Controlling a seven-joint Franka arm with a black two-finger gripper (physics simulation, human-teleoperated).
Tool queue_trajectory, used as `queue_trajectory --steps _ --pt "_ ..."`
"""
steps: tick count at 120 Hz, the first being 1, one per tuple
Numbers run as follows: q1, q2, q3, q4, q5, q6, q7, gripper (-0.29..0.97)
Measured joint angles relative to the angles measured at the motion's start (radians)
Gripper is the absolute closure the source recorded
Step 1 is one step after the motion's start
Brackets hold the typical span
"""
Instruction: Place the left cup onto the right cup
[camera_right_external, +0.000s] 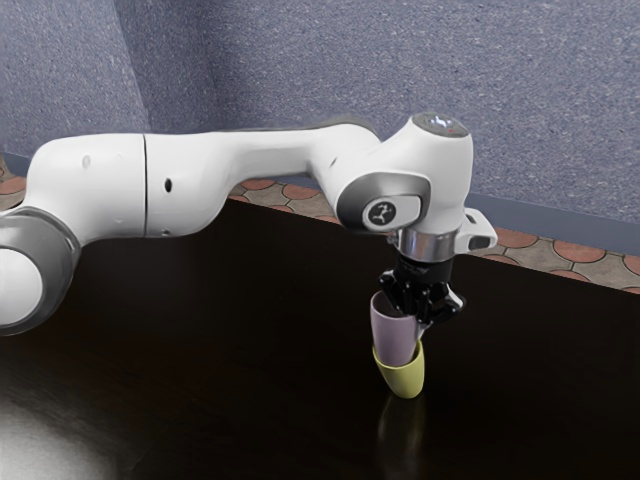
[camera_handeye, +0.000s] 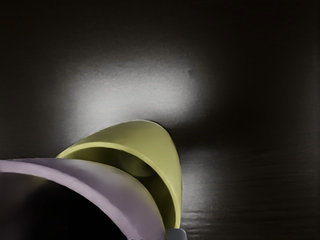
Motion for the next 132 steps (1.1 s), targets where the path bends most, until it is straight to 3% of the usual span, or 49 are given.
queue_trajectory --steps 24,51,72,108,132 --pt "0.000 0.004 0.001 0.000 0.000 0.004 -0.005 0.78" --pt "0.000 0.004 0.001 -0.008 -0.003 0.006 -0.006 0.34" --pt "0.001 0.004 0.001 -0.009 -0.003 0.006 -0.008 0.15" --pt "0.002 -0.008 0.001 -0.009 -0.002 0.007 -0.009 0.04" --pt "0.026 -0.105 0.003 -0.024 0.001 0.003 -0.006 0.01"
